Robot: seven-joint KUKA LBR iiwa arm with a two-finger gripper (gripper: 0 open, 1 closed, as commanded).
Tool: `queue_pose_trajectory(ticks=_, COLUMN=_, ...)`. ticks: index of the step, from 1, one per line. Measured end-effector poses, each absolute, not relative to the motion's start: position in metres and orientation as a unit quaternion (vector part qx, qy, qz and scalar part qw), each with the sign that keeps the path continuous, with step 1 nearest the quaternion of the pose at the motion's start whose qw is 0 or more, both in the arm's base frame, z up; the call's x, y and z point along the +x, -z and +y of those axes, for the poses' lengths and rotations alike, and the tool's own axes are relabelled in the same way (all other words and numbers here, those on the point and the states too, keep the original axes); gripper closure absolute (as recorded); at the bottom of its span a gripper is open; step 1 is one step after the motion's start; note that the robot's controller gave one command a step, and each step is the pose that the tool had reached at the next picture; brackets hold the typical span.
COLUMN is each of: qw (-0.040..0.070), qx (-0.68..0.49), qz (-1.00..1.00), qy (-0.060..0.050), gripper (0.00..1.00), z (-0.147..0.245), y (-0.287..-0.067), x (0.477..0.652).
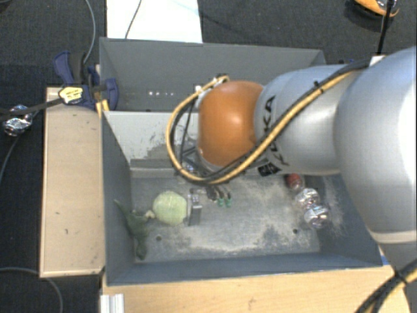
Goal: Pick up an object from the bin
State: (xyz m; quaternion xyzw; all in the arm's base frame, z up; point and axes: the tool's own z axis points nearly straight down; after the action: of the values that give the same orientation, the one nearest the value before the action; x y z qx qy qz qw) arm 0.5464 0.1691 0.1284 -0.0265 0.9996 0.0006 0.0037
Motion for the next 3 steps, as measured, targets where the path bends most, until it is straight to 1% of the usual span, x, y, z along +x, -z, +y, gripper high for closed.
queue_pose_trajectory(ticks=1, qw=0.001, qx=-0.104, qz=0.995, qy=-0.001, gripper=0.00, z=0.188, y=-0.099, x=0.552)
queue_pose_trajectory(ticks=2, qw=0.005, qx=-0.215, qz=0.976, qy=-0.001, gripper=1.00, z=0.192, y=-0.071, x=0.561)
queue_pose_trajectory(ticks=3, qw=0.005, qx=-0.213, qz=0.977, qy=-0.001, gripper=1.00, z=0.192, y=-0.071, x=0.561)
